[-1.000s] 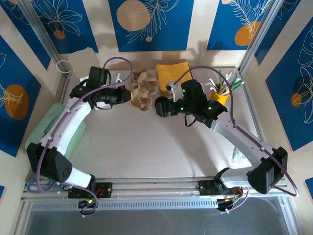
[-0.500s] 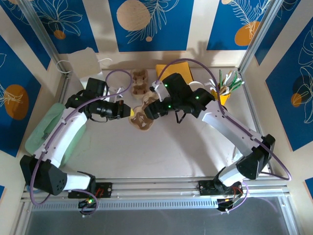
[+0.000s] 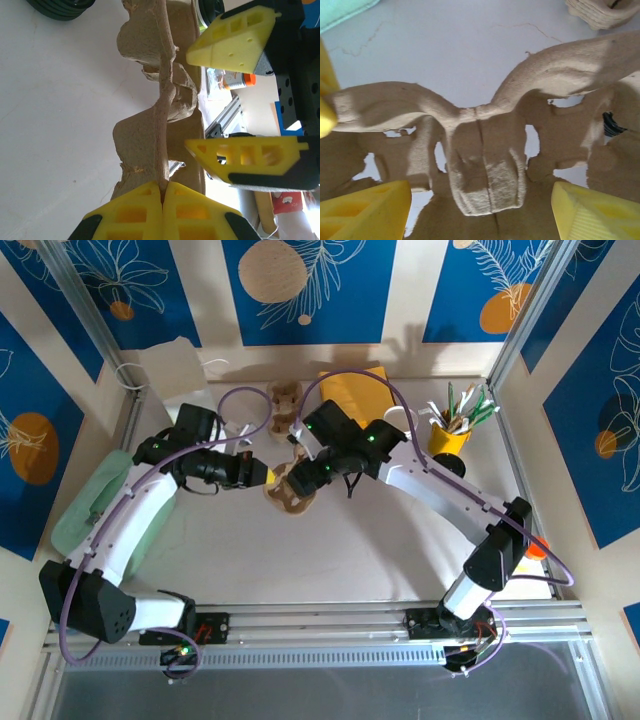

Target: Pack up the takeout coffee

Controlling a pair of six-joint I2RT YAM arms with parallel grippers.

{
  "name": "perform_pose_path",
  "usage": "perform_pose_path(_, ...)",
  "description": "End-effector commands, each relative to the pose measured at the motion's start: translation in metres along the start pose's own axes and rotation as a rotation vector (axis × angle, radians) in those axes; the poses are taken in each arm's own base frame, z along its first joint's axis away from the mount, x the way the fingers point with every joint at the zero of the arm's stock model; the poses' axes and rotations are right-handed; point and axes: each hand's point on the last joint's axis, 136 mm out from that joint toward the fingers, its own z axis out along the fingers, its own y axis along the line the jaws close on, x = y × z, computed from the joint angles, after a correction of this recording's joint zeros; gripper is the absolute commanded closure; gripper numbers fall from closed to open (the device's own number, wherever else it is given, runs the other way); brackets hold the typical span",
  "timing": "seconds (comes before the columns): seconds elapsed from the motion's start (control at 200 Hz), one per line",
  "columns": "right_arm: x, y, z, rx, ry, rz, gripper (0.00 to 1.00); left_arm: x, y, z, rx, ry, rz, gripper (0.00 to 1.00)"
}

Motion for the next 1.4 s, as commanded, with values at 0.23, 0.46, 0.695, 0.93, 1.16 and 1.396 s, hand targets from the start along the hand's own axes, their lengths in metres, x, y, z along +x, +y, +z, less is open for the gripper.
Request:
perform_pose_path(0.23,-0.004,0.003,0.000,0.023,0.008,-0.032,0.31,0.007,-0.007,-0.005,0.035,-0.008,0.033,1.00)
perform_pose_path(0.46,-0.003,0.008,0.007,-0.004,0.006,-0.026,0.34,0.006,-0.007,-0.004,0.038,-0.013,0.033,1.00)
perform_pose_path(0.695,0.001,0.007,0.015,-0.005,0.023,-0.025,0.37,0.006,-0.006,-0.005,0.038,-0.017,0.033,1.00)
perform_pose_path(0.93,0.005,0.007,0.023,-0.007,0.038,-0.021,0.39,0.006,-0.005,-0.004,0.037,-0.019,0.027,1.00)
perform_pose_path(1.16,0.009,0.004,0.029,-0.006,0.051,-0.018,0.44,0.004,-0.006,-0.004,0.039,-0.022,0.023,1.00)
perform_pose_path(1.396,0.012,0.001,0.031,0.000,0.061,-0.012,0.48,0.003,-0.005,-0.003,0.036,-0.025,0.019,1.00)
